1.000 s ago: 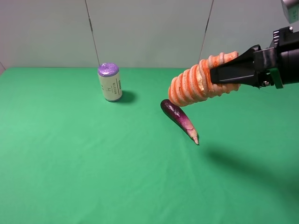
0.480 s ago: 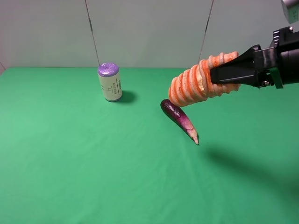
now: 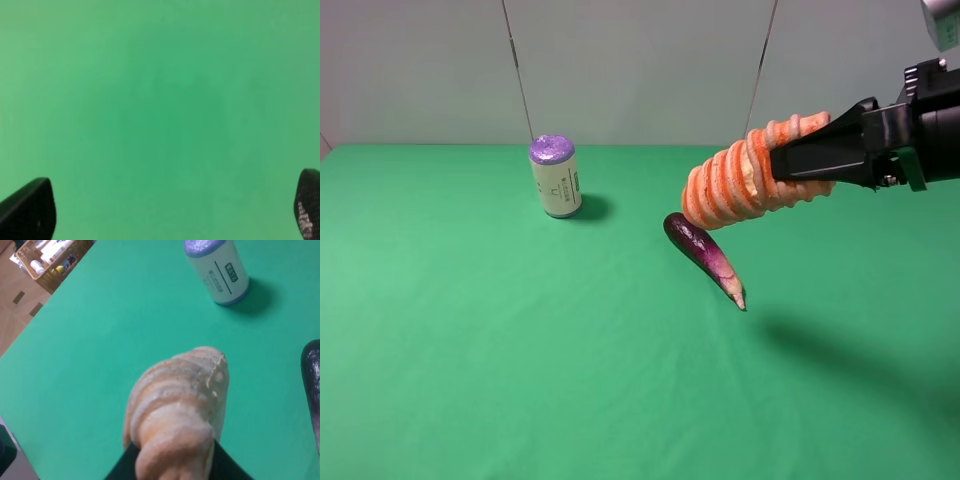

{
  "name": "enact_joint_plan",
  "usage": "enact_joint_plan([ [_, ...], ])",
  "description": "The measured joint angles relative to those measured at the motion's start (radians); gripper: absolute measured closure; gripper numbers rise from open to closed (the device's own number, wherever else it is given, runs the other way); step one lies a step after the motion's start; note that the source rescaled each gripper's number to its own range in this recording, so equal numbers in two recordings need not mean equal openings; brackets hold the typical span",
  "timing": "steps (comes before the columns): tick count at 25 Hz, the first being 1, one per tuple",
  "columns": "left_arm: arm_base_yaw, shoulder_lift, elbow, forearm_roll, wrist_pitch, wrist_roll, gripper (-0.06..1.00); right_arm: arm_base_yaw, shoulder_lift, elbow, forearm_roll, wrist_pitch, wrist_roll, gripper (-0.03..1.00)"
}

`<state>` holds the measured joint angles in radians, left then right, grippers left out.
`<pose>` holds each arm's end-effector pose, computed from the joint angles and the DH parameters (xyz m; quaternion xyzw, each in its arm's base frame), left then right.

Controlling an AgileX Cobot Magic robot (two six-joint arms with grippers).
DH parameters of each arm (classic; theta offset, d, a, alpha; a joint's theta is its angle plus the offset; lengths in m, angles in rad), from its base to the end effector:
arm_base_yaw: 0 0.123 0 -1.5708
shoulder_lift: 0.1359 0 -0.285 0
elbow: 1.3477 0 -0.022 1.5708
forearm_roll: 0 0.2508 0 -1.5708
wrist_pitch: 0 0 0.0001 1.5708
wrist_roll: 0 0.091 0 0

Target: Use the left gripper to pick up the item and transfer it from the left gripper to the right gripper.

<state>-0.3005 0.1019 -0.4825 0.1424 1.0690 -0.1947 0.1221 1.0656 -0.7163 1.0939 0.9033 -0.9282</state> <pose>0.0144 0.0074 0.2720 0.0479 0.8812 -0.0450 0.4681 0.1817 0.0863 0.2988 -0.2177 0.8408 0.3602 0.3405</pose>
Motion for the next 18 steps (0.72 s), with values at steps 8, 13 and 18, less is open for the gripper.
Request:
enact_joint_plan([
  [8, 0.281, -0.021, 0.001, 0.002, -0.001, 0.000, 0.00, 0.000, 0.000, 0.000, -0.047, -0.040, 0.037, 0.95],
  [13, 0.293, -0.104, 0.001, 0.002, 0.001, 0.000, 0.00, 0.000, 0.000, 0.000, -0.099, -0.167, 0.125, 0.95],
  [18, 0.293, -0.104, 0.001, 0.004, 0.001, 0.000, 0.00, 0.000, 0.007, 0.000, -0.177, -0.289, 0.237, 0.95],
])
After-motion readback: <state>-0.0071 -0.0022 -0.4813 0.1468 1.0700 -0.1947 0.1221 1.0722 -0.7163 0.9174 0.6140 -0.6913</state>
